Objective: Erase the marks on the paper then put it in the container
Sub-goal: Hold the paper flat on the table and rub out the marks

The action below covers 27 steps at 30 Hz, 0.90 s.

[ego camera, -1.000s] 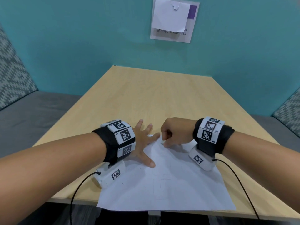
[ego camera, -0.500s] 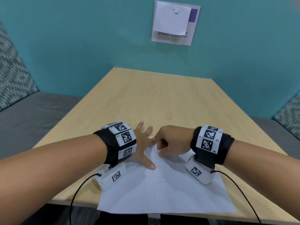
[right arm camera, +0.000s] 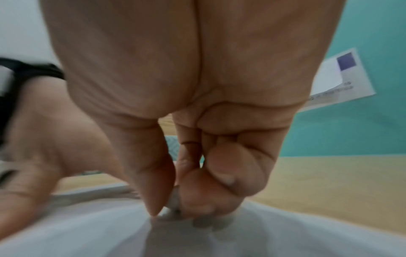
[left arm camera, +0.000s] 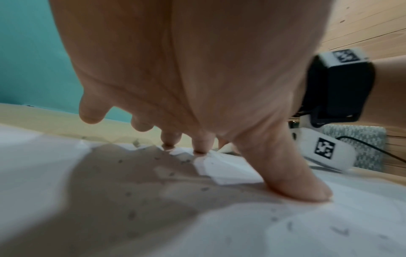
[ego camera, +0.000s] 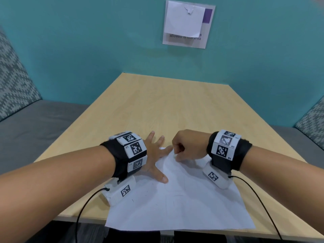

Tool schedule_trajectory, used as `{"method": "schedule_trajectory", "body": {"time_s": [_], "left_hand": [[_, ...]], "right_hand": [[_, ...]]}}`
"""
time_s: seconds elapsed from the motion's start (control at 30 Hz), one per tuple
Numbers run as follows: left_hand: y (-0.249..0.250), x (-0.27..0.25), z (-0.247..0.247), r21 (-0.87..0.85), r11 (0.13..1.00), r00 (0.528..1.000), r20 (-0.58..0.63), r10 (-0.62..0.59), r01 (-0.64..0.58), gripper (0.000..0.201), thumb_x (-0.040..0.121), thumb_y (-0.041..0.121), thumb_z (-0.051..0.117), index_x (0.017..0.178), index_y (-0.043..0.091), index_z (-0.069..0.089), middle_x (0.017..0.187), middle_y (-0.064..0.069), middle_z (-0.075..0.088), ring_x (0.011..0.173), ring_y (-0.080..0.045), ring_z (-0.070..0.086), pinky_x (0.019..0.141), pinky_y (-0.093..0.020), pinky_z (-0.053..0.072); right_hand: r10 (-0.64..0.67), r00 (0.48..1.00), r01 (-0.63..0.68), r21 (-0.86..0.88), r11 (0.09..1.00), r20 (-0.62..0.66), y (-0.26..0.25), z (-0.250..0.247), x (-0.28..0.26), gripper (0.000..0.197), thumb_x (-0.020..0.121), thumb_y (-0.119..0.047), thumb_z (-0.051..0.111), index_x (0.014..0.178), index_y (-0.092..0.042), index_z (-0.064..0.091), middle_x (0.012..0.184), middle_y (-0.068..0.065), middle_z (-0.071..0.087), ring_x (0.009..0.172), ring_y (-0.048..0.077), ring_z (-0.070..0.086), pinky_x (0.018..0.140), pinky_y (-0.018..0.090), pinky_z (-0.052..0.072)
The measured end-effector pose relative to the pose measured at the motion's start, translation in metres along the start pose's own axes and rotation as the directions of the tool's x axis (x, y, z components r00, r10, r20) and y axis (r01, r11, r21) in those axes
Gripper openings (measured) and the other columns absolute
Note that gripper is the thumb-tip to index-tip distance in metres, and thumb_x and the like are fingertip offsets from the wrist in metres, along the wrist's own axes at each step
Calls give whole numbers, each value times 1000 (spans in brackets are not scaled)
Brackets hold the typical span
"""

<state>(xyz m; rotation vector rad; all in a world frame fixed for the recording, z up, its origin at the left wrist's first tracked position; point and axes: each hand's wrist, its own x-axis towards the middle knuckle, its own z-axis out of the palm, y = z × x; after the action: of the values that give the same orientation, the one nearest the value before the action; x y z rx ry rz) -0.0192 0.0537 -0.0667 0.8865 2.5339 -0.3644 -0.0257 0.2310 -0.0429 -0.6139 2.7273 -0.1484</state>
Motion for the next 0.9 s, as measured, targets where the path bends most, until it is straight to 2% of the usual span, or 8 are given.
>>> {"method": "schedule_trajectory", "body": {"time_s": [0.07, 0.2, 0.37, 0.53, 0.7, 0.77, 0.83, 0.9], "left_hand": [[1, -3, -4, 15, 1000, 1000, -3, 22, -22, 107, 80, 78, 51, 154, 39, -16, 162, -9, -22, 146, -38, -26, 113, -59, -10], [-3, 5, 3, 7, 1000, 1000, -5, 3, -3, 114, 73, 85, 49, 153, 39, -19, 163, -4, -22, 145, -41, -26, 112, -69, 1], [-2, 11, 1, 35, 999, 1000, -12, 13, -13, 116, 70, 86, 51, 153, 40, -16, 161, -1, -27, 144, -38, -29, 111, -72, 2], [11, 15, -5, -28, 999, 999, -2, 32, -32, 111, 75, 81, 54, 150, 44, -19, 162, -2, -25, 145, -38, -28, 112, -66, -5], [17, 5, -11, -55, 995, 995, -48, 83, -85, 92, 85, 69, 56, 156, 40, 5, 163, -6, -19, 146, -27, -28, 109, -51, -18], [16, 9, -9, -42, 997, 998, -35, 55, -57, 101, 80, 75, 56, 154, 43, -6, 163, -6, -20, 146, -34, -27, 112, -59, -12], [13, 15, -4, -31, 999, 1000, -19, 12, -12, 110, 75, 81, 55, 150, 47, -18, 163, -6, -21, 145, -40, -26, 111, -65, -7], [15, 13, -5, -30, 999, 999, -28, 18, -19, 108, 76, 79, 56, 151, 47, -16, 163, -7, -20, 145, -40, -27, 111, -64, -9]], "right_hand": [[-59, 998, 58, 6, 998, 29, -9, 7, -4, 13, 82, -24, 70, 81, -12, 68, 69, -7, 63, 60, 9, 53, 57, 21, 43], [53, 999, -53, 10, 999, -2, 12, -5, -1, 14, 82, -26, 72, 83, -12, 69, 70, -6, 66, 59, 9, 58, 56, 20, 46], [74, 997, -74, 39, 997, -13, 19, -1, 1, 14, 82, -23, 71, 84, -10, 67, 67, -3, 66, 53, 9, 57, 53, 20, 43], [72, 997, -71, 40, 997, -19, 17, -4, -3, 11, 83, -21, 71, 81, -11, 66, 66, -2, 64, 52, 7, 53, 53, 19, 40], [-71, 995, 66, 64, 996, 75, -3, 10, -13, 14, 81, -26, 73, 80, -12, 68, 70, 1, 67, 57, 9, 52, 54, 17, 41], [-21, 999, 19, 42, 999, 50, 6, 2, -9, 13, 81, -25, 73, 79, -15, 67, 68, -3, 65, 56, 9, 52, 55, 19, 42], [36, 999, -37, 49, 998, 23, 15, -4, -3, 14, 81, -24, 73, 75, -15, 64, 69, 2, 68, 54, 10, 54, 56, 22, 43], [34, 999, -34, 38, 999, 18, 12, -1, -3, 14, 80, -23, 72, 72, -16, 63, 67, -1, 66, 57, 12, 54, 57, 24, 44]]}}
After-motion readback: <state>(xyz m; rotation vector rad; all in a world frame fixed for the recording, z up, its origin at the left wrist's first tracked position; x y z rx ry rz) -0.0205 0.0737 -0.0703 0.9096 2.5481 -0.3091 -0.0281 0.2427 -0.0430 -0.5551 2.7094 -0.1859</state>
